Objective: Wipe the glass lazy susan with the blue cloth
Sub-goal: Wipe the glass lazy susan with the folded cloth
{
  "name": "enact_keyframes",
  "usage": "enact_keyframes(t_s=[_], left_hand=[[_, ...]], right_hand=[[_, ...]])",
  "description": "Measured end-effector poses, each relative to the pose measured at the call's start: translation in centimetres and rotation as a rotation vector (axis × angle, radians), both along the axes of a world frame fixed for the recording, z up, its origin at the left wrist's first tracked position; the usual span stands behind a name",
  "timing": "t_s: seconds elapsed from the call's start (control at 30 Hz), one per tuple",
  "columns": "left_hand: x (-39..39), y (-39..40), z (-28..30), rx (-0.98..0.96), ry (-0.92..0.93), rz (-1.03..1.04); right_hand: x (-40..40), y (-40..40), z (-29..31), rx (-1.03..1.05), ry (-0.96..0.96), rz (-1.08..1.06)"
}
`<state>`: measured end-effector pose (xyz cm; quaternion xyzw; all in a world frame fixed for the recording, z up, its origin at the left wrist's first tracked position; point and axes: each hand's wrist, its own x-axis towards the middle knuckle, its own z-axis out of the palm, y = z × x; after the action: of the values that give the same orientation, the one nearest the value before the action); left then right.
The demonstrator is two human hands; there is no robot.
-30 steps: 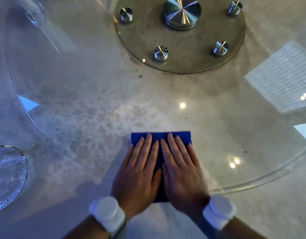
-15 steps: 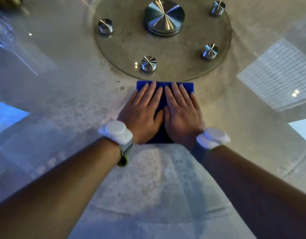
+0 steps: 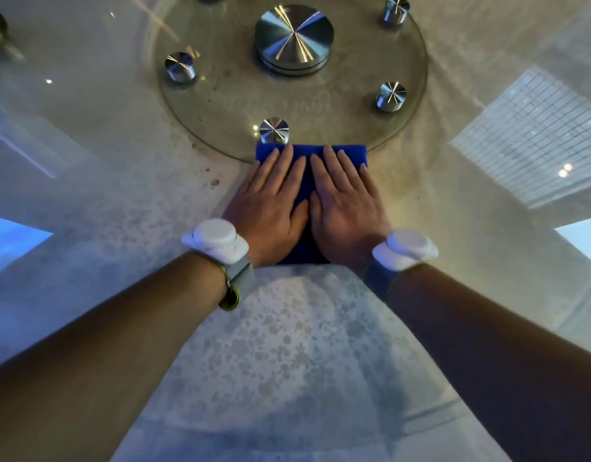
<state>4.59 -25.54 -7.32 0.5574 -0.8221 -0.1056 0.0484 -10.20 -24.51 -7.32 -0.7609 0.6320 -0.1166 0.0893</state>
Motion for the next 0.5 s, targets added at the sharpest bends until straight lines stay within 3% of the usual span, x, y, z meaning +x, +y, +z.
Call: enact_keyframes(t_s=[0.33,0.5], left_hand=[[-2.1,19.5,0.7,0.014,0.000,-0.079],[-2.5,21.6,0.6,0.043,0.021,-0.048]], right_hand=[[-2.1,20.0,1.0,0.095,-0.032,-0.010],[-1.8,21.9,0.8,0.096,-0.058,-0.027]])
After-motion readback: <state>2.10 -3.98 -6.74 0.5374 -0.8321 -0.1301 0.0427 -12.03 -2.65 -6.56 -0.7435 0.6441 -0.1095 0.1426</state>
